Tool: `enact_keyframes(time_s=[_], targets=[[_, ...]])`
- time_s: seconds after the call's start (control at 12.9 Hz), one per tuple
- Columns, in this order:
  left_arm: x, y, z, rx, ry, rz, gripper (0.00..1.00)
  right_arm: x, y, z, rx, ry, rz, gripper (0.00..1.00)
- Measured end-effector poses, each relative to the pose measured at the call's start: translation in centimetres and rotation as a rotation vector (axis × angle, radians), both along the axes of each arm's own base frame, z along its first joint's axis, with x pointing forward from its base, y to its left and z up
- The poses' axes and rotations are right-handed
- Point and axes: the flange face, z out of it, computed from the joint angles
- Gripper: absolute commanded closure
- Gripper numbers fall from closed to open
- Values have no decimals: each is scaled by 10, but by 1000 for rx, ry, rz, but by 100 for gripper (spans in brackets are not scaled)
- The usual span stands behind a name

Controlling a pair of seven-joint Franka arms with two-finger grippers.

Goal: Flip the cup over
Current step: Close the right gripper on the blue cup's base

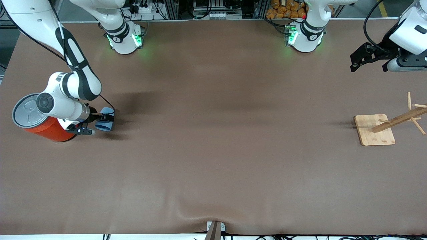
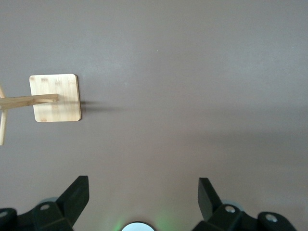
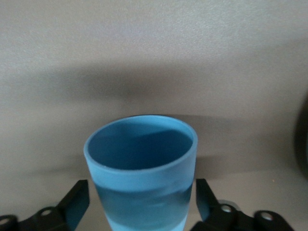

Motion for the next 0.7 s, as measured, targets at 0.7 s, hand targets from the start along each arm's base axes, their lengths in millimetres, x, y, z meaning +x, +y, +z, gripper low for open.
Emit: enact_keyframes(time_s=[0.7], targets=[[0, 1, -4, 2, 15, 1, 0, 69, 64, 98, 55, 50, 243, 87]])
